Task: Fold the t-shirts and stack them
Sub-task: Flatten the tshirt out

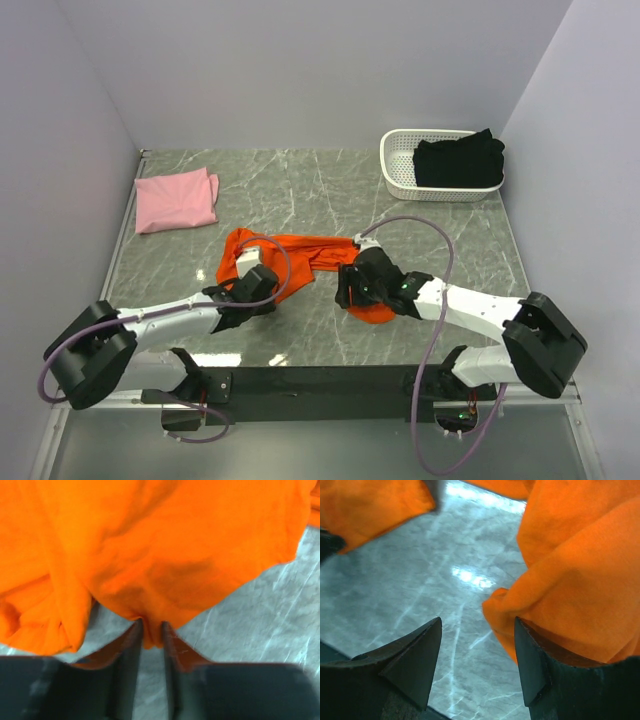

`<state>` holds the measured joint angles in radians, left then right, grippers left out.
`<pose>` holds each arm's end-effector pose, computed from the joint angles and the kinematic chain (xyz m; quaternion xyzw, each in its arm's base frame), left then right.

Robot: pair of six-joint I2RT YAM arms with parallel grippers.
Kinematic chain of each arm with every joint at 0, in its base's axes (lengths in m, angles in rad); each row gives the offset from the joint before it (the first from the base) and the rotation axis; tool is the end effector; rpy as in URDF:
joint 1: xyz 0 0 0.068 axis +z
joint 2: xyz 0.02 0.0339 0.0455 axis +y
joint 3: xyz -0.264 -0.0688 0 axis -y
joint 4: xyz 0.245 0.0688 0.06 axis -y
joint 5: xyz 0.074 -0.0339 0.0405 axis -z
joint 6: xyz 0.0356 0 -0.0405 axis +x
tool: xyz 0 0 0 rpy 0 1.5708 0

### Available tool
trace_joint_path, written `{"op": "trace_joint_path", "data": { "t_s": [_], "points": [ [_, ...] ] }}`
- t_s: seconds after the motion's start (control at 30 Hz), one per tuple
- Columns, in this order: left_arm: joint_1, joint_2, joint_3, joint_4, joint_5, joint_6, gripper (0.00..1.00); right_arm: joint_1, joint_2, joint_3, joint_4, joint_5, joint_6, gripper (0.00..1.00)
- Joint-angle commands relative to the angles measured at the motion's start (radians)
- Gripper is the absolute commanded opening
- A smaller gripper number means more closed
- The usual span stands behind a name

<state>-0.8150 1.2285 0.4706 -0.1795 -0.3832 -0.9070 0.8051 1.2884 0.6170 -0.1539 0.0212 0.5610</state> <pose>0.1564 -0.1465 0.1511 -0.1021 0.9292 -0.1140 0.3365 0.1738 0.1796 0.1811 -0.1095 0.9248 0.2222 0.2887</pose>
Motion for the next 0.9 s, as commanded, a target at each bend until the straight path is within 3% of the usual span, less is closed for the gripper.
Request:
{"op": "trace_joint_path", "data": {
  "t_s": [0.0,0.13,0.2,0.23,0.33,0.37,0.43,0.67,0.87],
  "points": [
    [-0.004,0.046,0.016,0.02,0.007,0.01,0.24,0.028,0.043,0.036,-0.045,0.1,0.026,0.66],
    [-0.004,0.074,0.028,0.032,0.009,0.023,0.1,0.058,0.126,0.058,-0.09,0.172,0.063,0.66],
    [-0.004,0.077,0.039,0.022,0.006,0.029,0.01,0.066,0.15,0.07,-0.108,0.212,0.074,0.62],
    [-0.004,0.063,0.045,0.012,-0.002,0.039,0.01,0.071,0.178,0.078,-0.116,0.229,0.085,0.59],
    [-0.001,0.001,0.098,-0.043,-0.031,0.074,0.0,0.082,0.245,0.118,-0.159,0.275,0.094,0.32],
    [0.004,-0.018,0.143,-0.06,-0.057,0.088,0.01,0.085,0.261,0.137,-0.176,0.282,0.096,0.12],
    [0.043,-0.073,0.195,-0.106,-0.077,0.149,0.0,0.088,0.279,0.164,-0.196,0.298,0.086,0.0],
    [0.325,-0.224,0.501,-0.182,-0.111,0.33,0.0,0.043,0.091,0.418,-0.438,0.531,-0.025,0.0],
    [0.458,-0.287,0.741,-0.21,-0.118,0.391,0.01,-0.167,-0.158,0.579,-0.515,0.592,-0.159,0.0]
  ]
}}
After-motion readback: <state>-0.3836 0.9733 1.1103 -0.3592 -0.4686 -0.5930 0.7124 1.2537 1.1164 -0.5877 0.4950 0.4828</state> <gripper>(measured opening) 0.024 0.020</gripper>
